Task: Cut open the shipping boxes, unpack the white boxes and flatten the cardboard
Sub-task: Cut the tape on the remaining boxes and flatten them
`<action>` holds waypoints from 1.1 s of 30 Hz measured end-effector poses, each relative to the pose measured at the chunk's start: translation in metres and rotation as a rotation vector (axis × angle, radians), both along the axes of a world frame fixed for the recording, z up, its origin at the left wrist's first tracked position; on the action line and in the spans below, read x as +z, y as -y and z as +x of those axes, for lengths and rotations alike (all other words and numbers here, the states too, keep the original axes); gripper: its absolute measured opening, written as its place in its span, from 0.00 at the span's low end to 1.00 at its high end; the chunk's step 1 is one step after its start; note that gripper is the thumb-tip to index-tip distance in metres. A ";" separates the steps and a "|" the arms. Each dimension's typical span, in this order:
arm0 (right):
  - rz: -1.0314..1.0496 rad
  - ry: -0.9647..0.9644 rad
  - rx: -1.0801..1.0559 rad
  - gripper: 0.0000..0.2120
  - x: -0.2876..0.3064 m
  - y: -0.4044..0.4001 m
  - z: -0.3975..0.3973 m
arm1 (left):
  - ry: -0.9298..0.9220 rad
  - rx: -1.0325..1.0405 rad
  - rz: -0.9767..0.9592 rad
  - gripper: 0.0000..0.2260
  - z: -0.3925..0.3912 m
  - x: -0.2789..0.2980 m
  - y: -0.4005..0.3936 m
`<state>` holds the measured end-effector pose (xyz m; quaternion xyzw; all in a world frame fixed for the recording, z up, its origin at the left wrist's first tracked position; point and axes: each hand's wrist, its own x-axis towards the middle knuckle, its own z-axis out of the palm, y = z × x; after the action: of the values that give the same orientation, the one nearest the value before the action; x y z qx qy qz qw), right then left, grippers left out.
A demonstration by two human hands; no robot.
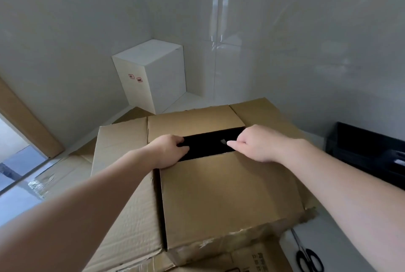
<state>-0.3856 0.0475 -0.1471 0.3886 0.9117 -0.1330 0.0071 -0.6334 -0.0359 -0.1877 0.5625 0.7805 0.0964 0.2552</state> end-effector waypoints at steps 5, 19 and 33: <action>-0.161 0.097 0.073 0.25 0.054 0.047 0.025 | -0.290 -0.169 -0.018 0.26 -0.002 0.030 -0.002; -0.730 0.563 0.045 0.25 0.069 0.115 0.043 | -0.664 -0.189 0.163 0.34 -0.047 0.042 -0.050; -0.763 0.675 -0.082 0.41 0.036 0.153 0.064 | -0.800 -0.252 0.120 0.42 -0.059 0.042 -0.094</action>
<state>-0.3219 -0.1055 -0.1114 0.4152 0.7290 -0.3238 0.4373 -0.6928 0.0585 -0.1457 0.6606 0.7361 -0.1160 -0.0912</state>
